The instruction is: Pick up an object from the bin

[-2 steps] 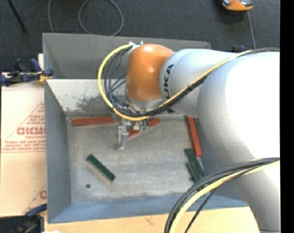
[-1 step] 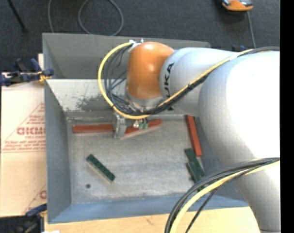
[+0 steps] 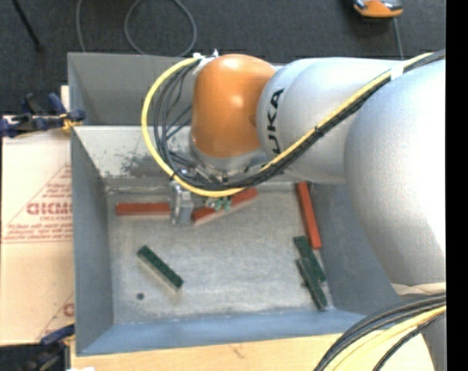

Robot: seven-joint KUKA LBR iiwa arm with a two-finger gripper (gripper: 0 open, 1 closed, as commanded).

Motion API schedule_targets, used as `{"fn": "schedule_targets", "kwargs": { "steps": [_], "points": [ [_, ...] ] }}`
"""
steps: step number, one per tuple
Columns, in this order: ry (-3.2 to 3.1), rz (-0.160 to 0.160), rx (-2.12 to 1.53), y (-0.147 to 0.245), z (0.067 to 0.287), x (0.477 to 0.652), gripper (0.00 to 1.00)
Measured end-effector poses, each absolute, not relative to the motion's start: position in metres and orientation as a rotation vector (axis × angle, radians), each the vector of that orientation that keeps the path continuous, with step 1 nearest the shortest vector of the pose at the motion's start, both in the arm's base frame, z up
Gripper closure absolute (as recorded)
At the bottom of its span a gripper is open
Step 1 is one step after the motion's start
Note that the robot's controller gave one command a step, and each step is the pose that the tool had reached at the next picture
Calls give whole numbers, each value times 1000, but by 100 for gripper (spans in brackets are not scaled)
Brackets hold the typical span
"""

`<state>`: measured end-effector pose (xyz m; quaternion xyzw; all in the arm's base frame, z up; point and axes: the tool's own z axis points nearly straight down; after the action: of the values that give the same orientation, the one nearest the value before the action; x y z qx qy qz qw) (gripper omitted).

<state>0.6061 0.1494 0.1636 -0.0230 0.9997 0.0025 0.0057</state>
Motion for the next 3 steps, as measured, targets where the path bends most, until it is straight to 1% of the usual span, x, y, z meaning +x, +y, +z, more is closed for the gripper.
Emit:
{"fn": "schedule_targets", "kwargs": {
  "steps": [1, 2, 3],
  "points": [
    [3137, 3, -68, 147, 158, 605, 0],
    [3135, 3, 142, 108, 68, 617, 0],
    [3133, 4, 137, 110, 73, 619, 100]
  ]
}}
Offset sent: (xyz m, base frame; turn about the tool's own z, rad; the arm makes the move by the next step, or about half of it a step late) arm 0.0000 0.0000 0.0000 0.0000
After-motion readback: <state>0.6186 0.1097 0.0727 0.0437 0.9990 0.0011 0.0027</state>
